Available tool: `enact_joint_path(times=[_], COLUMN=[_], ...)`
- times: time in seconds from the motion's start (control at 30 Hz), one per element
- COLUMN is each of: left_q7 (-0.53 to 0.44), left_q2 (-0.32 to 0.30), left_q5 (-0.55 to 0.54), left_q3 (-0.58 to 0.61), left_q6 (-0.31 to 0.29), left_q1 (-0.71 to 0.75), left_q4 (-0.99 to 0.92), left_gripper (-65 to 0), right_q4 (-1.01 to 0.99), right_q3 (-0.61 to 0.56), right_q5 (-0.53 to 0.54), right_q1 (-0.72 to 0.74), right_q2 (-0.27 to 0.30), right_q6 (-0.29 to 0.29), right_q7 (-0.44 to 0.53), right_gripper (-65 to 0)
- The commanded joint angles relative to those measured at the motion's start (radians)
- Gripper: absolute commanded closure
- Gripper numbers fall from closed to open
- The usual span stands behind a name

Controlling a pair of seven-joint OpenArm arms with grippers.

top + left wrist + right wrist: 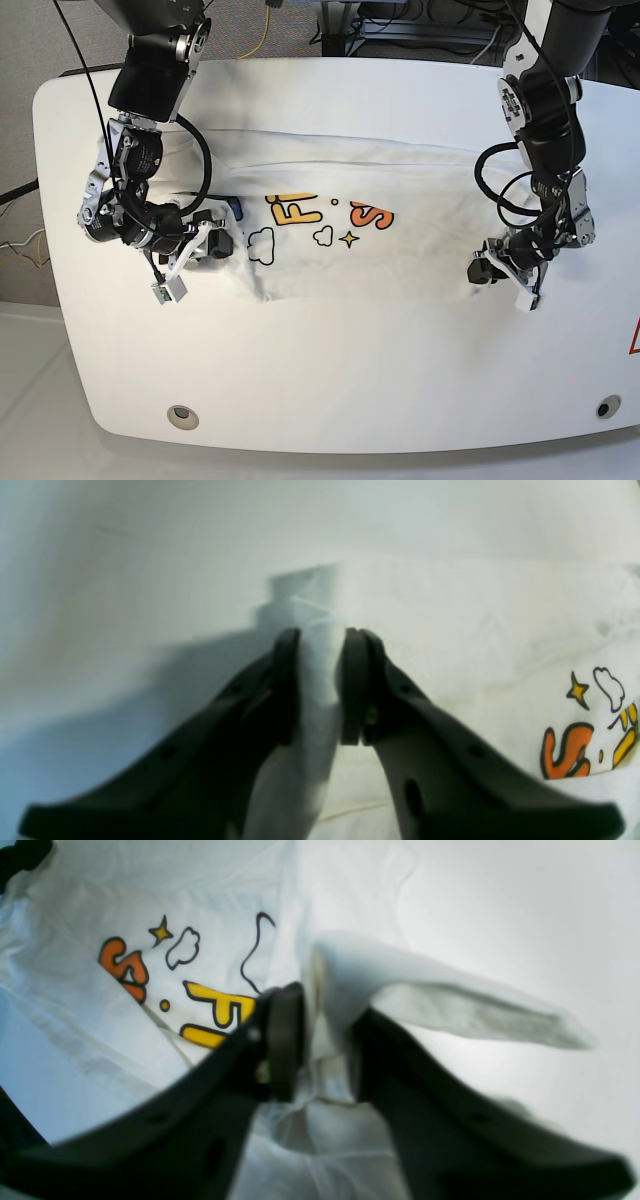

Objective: Fold the T-shirt properly
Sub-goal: 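Fold the shirt side inward with the left gripper toward the print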

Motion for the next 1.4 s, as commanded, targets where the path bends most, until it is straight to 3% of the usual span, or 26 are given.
enact_joint_path(times=[0.0, 0.23, 0.3, 0.77, 1.37], left_q7=[0.044, 0.044, 0.044, 0.044, 0.044], left_q2=[-0.024, -0.047, -0.056, -0.059, -0.059], left_q5=[0.034, 0.034, 0.034, 0.034, 0.036], left_q3=[0.004, 0.004, 0.004, 0.004, 0.004], left_q6=[0.006, 0.006, 0.006, 0.006, 0.006], left_q1=[-0.011, -0.008, -0.008, -0.008, -0.007], left_q4=[0.002, 0.004, 0.004, 0.004, 0.004], left_gripper=[-12.5, -12.5, -12.5, -12.6, -12.6], right_q4=[0.021, 0.021, 0.021, 0.051, 0.069], right_q3=[0.003, 0.005, 0.005, 0.005, -0.001], right_q5=[0.012, 0.012, 0.011, 0.019, 0.009], right_q1=[0.026, 0.032, 0.033, 0.029, -0.006], right_q2=[0.009, 0.009, 0.009, 0.008, -0.046], right_q6=[0.004, 0.004, 0.004, 0.004, 0.004], right_q7=[0.023, 0.028, 0.033, 0.039, 0.057], right_gripper=[-31.7, -61.1, -65.0, -64.9, -64.9])
